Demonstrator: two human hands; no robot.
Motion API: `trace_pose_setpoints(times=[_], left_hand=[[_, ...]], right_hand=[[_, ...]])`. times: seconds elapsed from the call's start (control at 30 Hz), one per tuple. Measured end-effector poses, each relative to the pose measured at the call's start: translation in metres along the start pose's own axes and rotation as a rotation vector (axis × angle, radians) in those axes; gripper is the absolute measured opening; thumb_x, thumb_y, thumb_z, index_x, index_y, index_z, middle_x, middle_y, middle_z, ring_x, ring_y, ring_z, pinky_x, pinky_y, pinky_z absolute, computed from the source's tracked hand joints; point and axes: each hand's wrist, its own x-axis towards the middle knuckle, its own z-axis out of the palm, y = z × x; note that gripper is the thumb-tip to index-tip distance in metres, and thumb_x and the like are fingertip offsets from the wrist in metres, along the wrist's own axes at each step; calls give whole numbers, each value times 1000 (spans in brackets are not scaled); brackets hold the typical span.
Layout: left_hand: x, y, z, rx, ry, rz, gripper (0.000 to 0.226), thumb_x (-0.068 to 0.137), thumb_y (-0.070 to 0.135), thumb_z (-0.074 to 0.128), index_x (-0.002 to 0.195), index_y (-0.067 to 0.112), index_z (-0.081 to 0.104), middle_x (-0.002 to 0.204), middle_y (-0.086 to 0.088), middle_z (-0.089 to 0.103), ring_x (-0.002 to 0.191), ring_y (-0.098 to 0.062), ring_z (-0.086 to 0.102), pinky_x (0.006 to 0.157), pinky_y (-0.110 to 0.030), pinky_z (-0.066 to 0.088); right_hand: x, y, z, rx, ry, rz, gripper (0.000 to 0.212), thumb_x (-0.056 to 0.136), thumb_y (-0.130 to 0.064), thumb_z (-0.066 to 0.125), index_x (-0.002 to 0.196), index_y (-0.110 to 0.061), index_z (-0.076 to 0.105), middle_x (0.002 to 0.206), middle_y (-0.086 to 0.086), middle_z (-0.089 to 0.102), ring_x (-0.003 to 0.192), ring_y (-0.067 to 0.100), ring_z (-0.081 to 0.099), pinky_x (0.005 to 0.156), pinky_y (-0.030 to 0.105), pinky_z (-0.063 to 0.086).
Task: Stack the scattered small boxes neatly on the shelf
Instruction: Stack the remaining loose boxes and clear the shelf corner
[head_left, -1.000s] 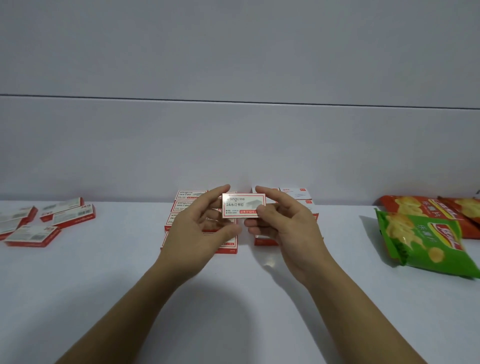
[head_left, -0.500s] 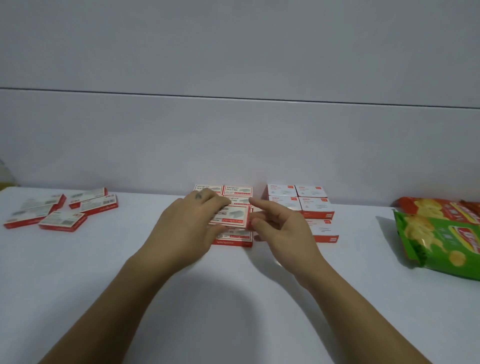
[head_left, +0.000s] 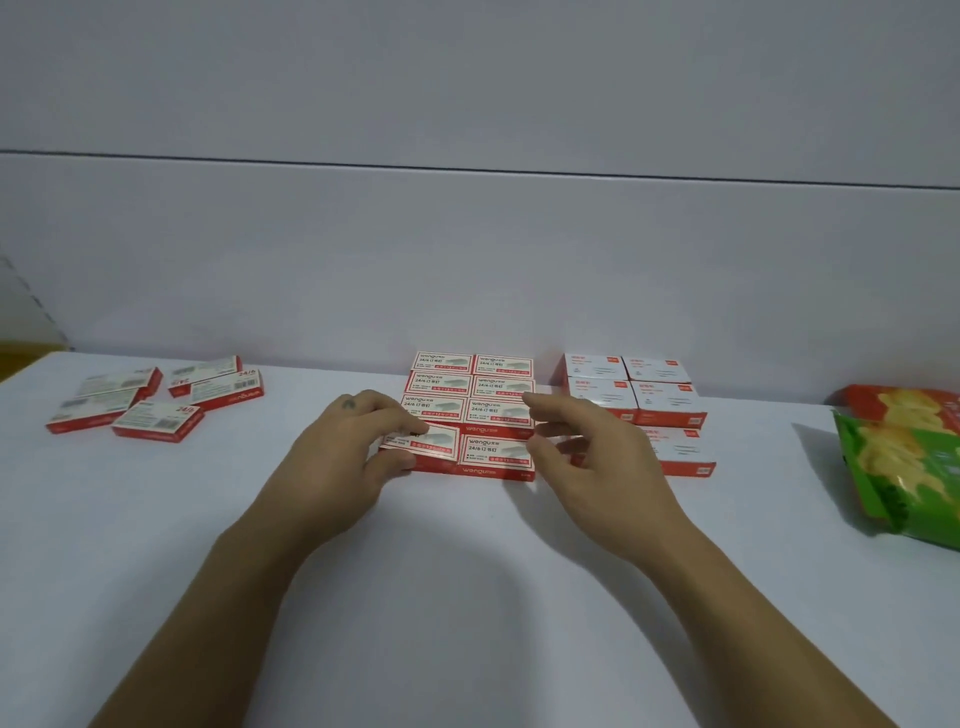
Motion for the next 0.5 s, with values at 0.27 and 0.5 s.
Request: trace_pose_setpoints(times=[0.27, 0.5], left_hand=[[2, -2, 12, 29, 26, -34, 25, 89, 34, 62, 114, 32, 63, 123, 13, 52, 100, 0, 43, 84, -20, 40], [1, 1, 17, 71, 38, -43, 23, 84, 47, 64, 104, 40, 54, 121, 19, 49, 95, 1, 43, 73, -21, 39]], right_hand=[[-2, -2, 0, -58, -16, -35, 38, 91, -29, 61, 129, -33, 57, 124, -17, 59, 105, 0, 54, 95, 29, 48], [-3, -4, -1, -149, -84, -42, 39, 94, -35, 57, 133, -34, 53, 131, -17, 54, 111, 1, 50, 98, 27, 45]])
